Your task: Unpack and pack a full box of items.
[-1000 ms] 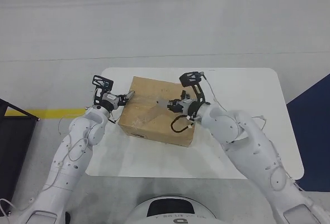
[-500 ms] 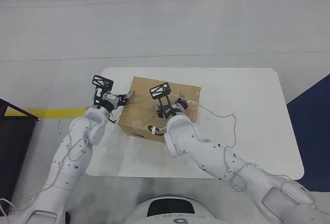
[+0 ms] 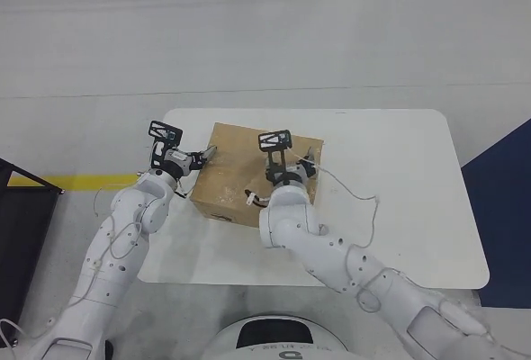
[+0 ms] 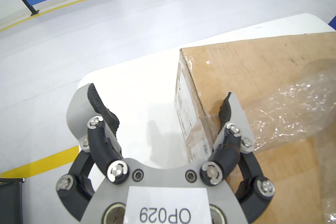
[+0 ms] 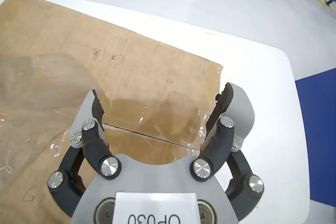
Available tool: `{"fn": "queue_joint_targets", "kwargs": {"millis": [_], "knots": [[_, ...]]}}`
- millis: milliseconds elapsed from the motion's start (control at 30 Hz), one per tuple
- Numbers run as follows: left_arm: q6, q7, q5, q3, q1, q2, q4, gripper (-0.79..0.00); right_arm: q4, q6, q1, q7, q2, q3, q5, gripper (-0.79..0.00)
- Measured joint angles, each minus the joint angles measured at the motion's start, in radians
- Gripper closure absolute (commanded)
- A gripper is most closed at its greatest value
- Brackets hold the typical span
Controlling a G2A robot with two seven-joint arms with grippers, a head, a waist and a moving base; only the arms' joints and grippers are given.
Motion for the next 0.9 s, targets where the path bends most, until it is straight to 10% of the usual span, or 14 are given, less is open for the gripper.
{"fn": "queue_joint_targets", "kwargs": {"millis": [367, 900], "knots": [[0.000, 0.000, 0.000, 0.000, 0.000, 0.000, 0.000, -0.785, -0.192, -0.213, -0.197, -0.067, 0.016, 0.077, -0.003, -0.785], [0.000, 0.000, 0.000, 0.000, 0.000, 0.000, 0.000, -0.785, 0.043, -0.175, -0.045, -0.045, -0.099, -0.025, -0.047, -0.785]]}}
